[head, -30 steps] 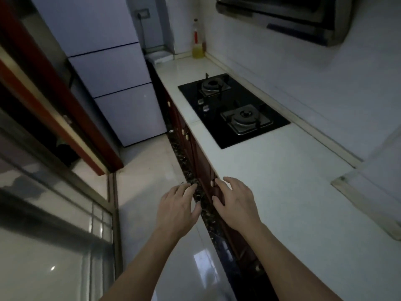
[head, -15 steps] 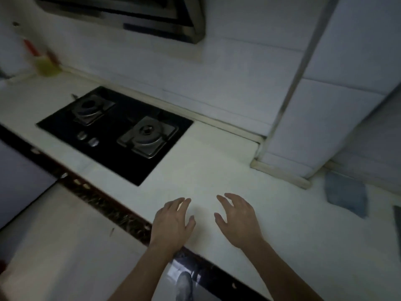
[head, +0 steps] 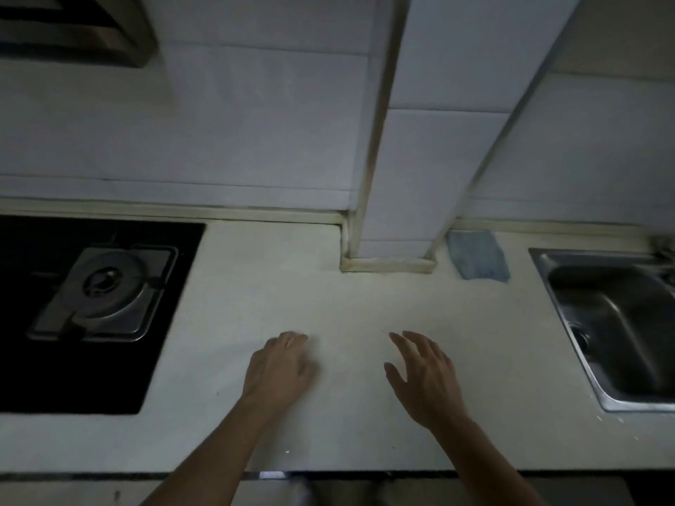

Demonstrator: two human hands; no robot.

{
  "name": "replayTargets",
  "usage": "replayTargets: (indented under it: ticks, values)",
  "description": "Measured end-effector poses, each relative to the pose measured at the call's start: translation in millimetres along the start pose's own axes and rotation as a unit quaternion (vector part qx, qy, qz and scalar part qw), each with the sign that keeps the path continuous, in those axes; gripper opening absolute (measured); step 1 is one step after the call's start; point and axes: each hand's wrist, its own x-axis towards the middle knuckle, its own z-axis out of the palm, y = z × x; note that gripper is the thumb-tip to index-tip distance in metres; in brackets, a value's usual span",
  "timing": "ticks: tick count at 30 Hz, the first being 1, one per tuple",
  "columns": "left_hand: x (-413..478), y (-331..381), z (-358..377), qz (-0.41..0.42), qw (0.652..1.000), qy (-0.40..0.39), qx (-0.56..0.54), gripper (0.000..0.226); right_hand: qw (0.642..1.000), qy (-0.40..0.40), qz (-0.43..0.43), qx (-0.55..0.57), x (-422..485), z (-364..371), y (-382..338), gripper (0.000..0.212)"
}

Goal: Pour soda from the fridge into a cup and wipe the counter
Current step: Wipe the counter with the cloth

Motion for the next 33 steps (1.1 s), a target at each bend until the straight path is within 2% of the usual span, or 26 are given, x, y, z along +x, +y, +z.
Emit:
replayTargets:
  ticks: [3,9,16,22,24,27,33]
  values:
    - [29.3,1.2,7.1,0.009,1.000,-0.015,0.011,0.061,0.999,0.002,0.035,0.000,-5.5,-1.5,23.1,0.054]
    - [82.3,23.5,25.9,-0.022,0.993,-0.090,0.068,0.075,0.997,-0.004,0.078,0.008,6.5,-3.3,66.0,0.055]
    - [127.5,78.0,49.7,-0.010,0.991,-0.084,0.100,0.081,0.995,-0.026,0.094,0.024,41.8,-5.0,128.2,0.054]
    - [142.1,103.0,69.2,-0.077,0.983,-0.111,0.123,0.083,0.990,-0.069,0.114,0.041,104.2,-13.5,199.1,0.058]
    - [141.4,104.7,72.7,-0.087,0.981,-0.105,0.137,0.084,0.990,-0.058,0.124,0.045,133.9,-17.7,215.2,0.059]
    - [143.4,104.6,75.8,-0.092,0.982,-0.101,0.133,0.087,0.993,-0.036,0.100,0.048,181.1,-21.4,235.9,0.058]
    - [143.9,99.7,84.4,-0.078,0.991,-0.054,0.097,0.095,0.997,-0.065,0.032,-0.018,257.0,-20.4,273.9,0.057]
